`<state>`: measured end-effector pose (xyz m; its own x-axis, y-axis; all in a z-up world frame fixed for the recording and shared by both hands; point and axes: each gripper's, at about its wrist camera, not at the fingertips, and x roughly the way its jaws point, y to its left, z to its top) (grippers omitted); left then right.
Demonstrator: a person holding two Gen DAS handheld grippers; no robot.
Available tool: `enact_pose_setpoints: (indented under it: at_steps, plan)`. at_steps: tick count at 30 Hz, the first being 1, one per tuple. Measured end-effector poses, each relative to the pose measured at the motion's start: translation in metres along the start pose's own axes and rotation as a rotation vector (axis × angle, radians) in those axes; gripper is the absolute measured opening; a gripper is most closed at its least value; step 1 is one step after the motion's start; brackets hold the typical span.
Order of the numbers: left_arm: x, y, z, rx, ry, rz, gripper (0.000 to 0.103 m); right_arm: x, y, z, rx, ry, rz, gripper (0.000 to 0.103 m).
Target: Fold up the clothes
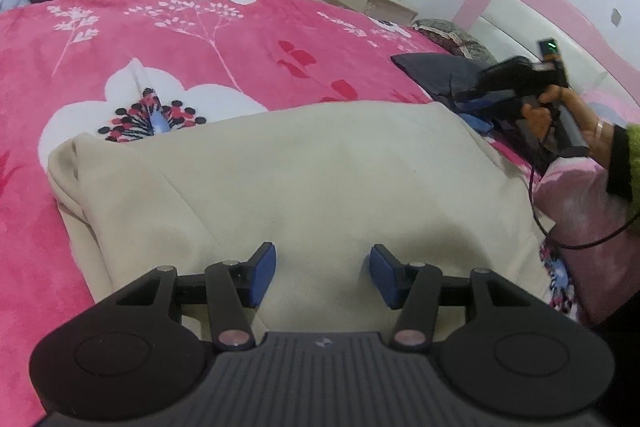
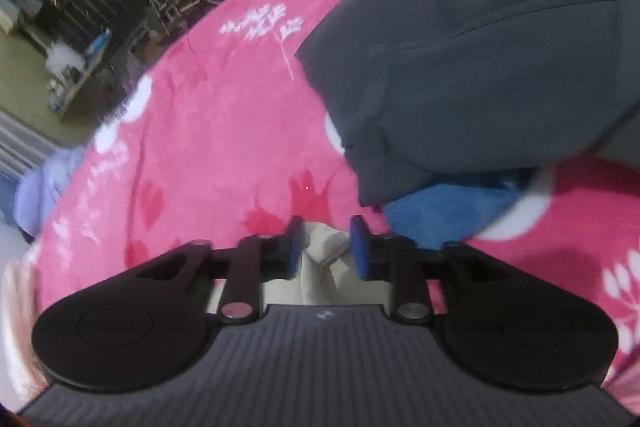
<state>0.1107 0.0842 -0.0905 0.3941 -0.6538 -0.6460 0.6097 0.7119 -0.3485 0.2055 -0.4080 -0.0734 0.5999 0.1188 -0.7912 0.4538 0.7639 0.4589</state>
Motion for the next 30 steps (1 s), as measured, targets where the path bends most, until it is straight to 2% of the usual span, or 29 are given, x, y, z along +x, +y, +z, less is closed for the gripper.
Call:
enact_pose_setpoints:
  at_steps: [3,7,9,13,15,19,21,24,27,30]
  plan:
    - [0.006,-0.010,0.011,0.028,0.002,-0.040,0.054,-0.015,-0.014,0.004,0.091,0.074,0.003,0.047]
    - [0.014,-0.022,0.026,0.066,0.004,-0.093,0.056,-0.024,-0.025,-0.001,0.171,0.215,0.015,0.052]
    - [0.018,-0.029,0.033,0.085,0.005,-0.119,0.056,-0.020,-0.026,-0.004,0.166,0.288,-0.005,0.057]
    - [0.057,-0.054,0.053,0.191,0.066,-0.144,0.055,-0.014,-0.026,-0.006,0.148,0.402,-0.033,0.059]
    - [0.077,-0.073,0.064,0.268,0.103,-0.175,0.056,-0.017,-0.025,-0.007,0.131,0.414,-0.021,0.062]
    - [0.112,-0.126,0.076,0.485,0.172,-0.253,0.057,-0.017,-0.033,-0.008,0.139,0.401,-0.029,0.066]
    - [0.125,-0.155,0.072,0.578,0.198,-0.302,0.060,-0.014,-0.038,-0.010,0.166,0.406,-0.004,0.066]
    - [0.147,-0.188,0.055,0.682,0.230,-0.336,0.065,-0.008,-0.040,-0.011,0.195,0.413,0.035,0.066]
    - [0.164,-0.213,0.035,0.755,0.206,-0.294,0.065,-0.017,-0.043,-0.011,0.238,0.446,0.117,0.066]
    - [0.172,-0.222,0.024,0.738,0.159,-0.240,0.065,-0.040,-0.036,-0.006,0.237,0.454,0.273,0.066]
